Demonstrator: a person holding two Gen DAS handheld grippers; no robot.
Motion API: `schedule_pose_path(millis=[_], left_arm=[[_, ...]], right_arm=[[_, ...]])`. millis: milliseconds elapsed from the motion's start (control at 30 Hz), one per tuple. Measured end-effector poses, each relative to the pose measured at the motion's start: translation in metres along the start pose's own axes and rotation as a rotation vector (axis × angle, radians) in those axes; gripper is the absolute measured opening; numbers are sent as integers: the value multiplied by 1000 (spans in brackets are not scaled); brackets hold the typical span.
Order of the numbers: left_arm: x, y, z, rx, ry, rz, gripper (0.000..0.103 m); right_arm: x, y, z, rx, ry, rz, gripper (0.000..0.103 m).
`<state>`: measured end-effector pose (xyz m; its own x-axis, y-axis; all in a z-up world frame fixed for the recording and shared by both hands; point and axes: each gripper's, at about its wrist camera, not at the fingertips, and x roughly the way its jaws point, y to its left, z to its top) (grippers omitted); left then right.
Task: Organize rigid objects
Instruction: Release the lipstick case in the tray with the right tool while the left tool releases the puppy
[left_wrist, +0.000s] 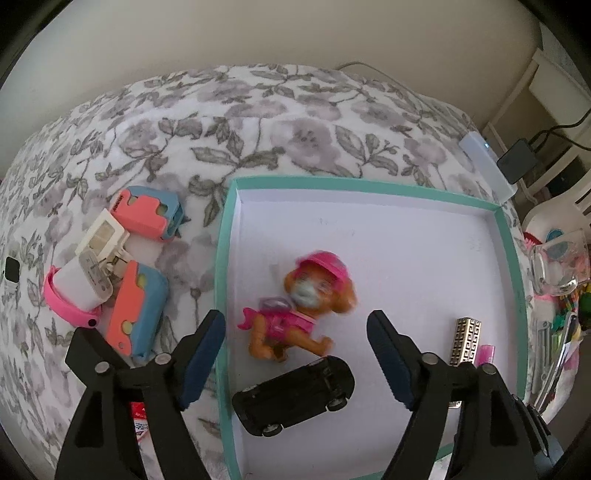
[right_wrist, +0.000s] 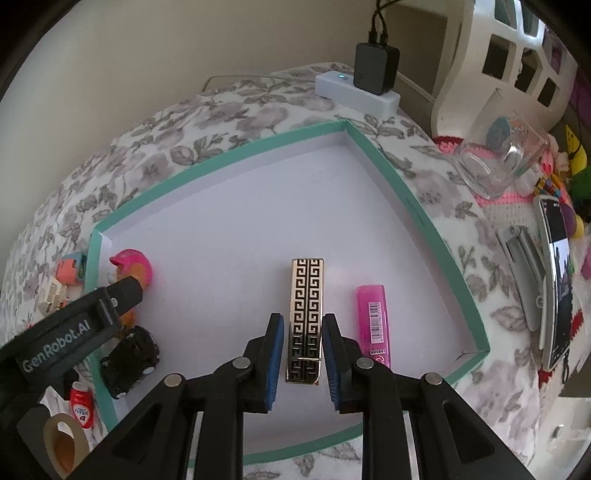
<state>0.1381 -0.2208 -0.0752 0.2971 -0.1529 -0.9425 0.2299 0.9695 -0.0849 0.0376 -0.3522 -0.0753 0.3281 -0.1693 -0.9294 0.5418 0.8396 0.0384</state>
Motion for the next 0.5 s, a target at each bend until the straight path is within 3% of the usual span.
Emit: schedule_pose_path(millis=[200, 333, 500], left_arm=[[-4, 1, 0, 1, -8, 8, 83], [-9, 7, 0, -14, -18, 23, 85], [-14, 20, 2, -31, -27, 73, 86]], right_arm=[[0, 1, 0, -12, -13, -10, 26], [-2, 1, 0, -12, -33, -11, 49], [-4, 1, 1, -13, -49, -12, 63]])
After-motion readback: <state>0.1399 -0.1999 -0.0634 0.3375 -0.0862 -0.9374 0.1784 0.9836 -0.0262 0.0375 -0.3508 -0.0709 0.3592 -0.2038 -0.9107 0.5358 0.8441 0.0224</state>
